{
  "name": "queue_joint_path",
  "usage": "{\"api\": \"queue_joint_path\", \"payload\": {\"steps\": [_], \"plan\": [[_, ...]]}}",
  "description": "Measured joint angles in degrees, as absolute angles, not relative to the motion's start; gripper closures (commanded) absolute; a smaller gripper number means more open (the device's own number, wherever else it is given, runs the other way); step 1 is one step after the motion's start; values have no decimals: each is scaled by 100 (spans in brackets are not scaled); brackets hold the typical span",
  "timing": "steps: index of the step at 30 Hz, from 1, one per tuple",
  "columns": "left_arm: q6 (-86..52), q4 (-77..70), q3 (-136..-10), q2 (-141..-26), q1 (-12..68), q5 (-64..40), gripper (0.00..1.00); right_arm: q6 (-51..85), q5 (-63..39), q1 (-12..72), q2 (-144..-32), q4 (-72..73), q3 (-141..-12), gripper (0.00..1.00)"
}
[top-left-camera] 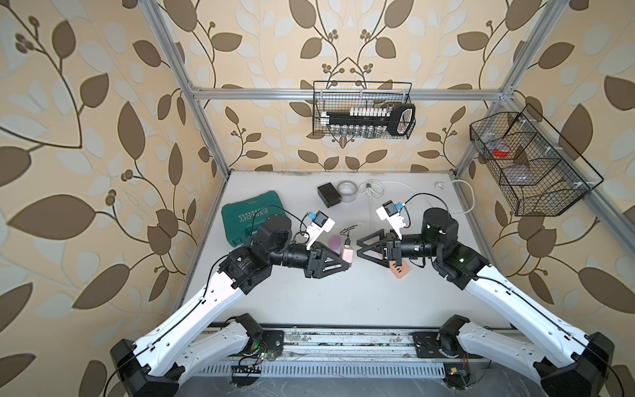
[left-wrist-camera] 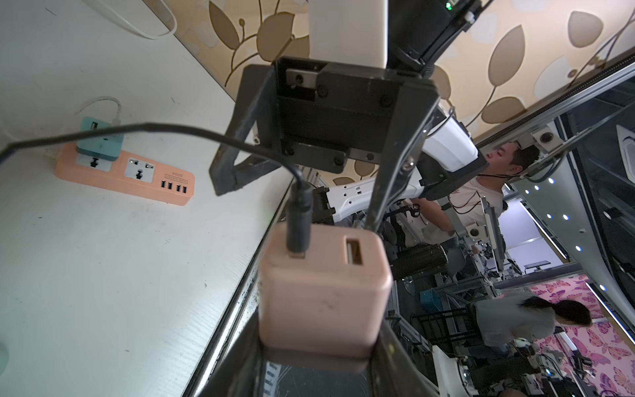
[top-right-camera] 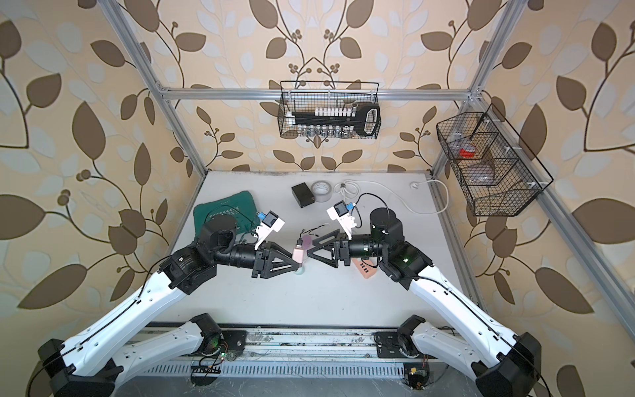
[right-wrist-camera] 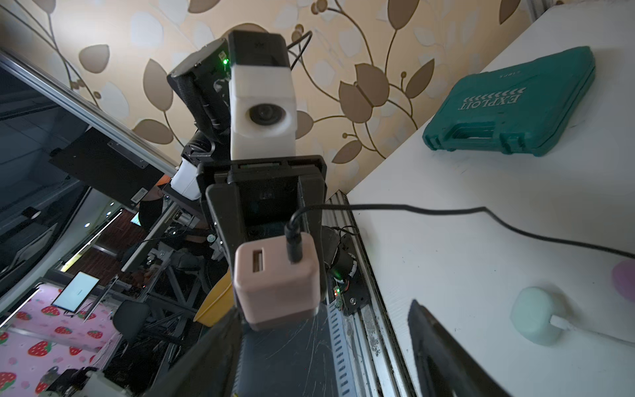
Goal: Charge the bluetooth headset
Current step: Adjust the plug.
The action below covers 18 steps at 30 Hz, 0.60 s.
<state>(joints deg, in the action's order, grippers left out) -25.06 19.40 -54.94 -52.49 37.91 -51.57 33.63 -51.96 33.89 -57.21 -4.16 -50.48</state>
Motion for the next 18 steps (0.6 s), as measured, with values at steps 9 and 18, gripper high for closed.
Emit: {"api": "queue_joint_path", "payload": {"steps": [9,18], "plan": [[-2399,2156,-5586,-5542,3791,-5802,74,3293,-5677,3719,-5920,-563,-5323,19],[-2381,2263,-5586,-5590,3791,-6045,74,3105,-5743,4014,-6265,-838,-5771,26]]}}
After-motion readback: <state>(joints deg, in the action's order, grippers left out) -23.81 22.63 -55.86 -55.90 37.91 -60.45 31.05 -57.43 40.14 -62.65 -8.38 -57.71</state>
